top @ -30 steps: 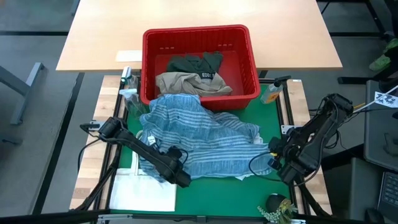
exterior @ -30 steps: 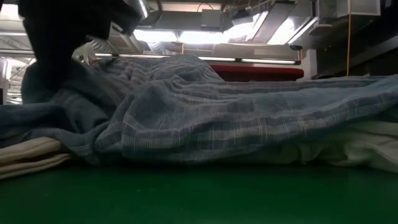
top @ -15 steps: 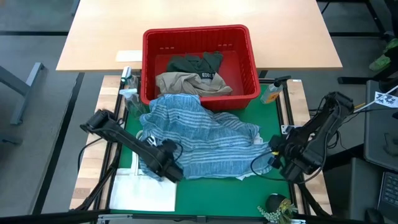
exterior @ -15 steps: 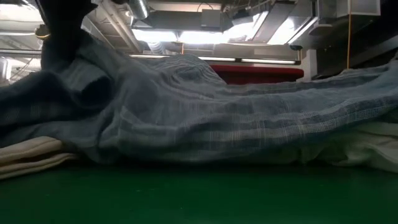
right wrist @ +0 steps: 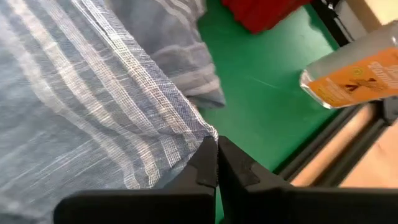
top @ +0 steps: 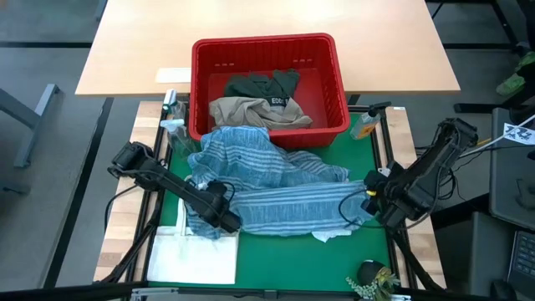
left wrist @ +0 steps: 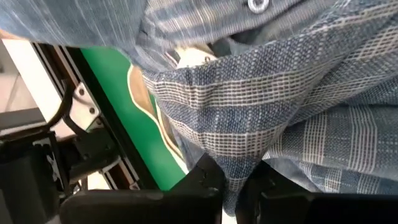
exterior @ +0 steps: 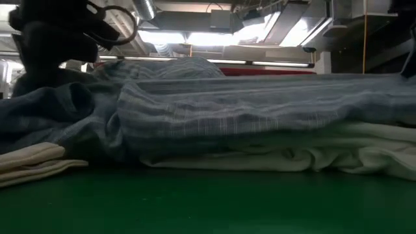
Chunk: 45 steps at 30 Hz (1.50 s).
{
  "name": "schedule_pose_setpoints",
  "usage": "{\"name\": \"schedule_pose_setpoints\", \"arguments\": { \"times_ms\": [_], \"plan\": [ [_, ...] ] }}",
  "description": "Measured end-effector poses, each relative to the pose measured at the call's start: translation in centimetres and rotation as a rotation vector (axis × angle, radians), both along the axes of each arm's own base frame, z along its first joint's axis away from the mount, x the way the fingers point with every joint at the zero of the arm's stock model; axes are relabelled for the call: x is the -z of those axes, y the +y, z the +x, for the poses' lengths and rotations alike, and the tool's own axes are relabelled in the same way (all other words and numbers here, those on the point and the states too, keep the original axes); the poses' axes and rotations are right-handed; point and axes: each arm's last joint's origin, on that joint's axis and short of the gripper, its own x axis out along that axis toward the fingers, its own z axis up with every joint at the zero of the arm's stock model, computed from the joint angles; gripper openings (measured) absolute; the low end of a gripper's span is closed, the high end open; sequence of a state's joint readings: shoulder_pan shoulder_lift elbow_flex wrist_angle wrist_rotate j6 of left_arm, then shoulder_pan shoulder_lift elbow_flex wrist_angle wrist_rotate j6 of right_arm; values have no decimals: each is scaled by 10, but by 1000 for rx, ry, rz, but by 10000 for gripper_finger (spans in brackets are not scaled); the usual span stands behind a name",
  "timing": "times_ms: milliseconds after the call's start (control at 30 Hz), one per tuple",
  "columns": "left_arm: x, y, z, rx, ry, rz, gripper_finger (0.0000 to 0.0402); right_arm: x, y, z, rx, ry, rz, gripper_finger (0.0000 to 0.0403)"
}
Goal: Fold Laundry from Bin
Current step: Fold the blue checkered polo shirt
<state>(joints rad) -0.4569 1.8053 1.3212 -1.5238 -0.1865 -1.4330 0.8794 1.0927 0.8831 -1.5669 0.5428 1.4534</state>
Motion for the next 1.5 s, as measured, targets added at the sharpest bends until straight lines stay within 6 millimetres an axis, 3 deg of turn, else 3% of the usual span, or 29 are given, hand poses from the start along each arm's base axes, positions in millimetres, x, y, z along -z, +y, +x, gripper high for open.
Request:
{"name": "schedule_pose_setpoints", "arguments": {
  "times_ms": [367,833,1067,1300,1500],
  "plan": [
    [-1,9,4,14,-25,74,18,11,-10,3,8,123,-25,14],
    [-2,10,0,1,18,78,137,12,-10,3,11,131,-22,88],
    [-5,9,-2,-28,36,12,145,12,-10,3,14,140,-11,128],
    [-33,8,-16,-43,-71,-38,145,12,-9,2,22,172,21,135],
    [-39,-12,-20,-154,-231,-122,145,13,-8,1,34,212,63,136]
  ]
}}
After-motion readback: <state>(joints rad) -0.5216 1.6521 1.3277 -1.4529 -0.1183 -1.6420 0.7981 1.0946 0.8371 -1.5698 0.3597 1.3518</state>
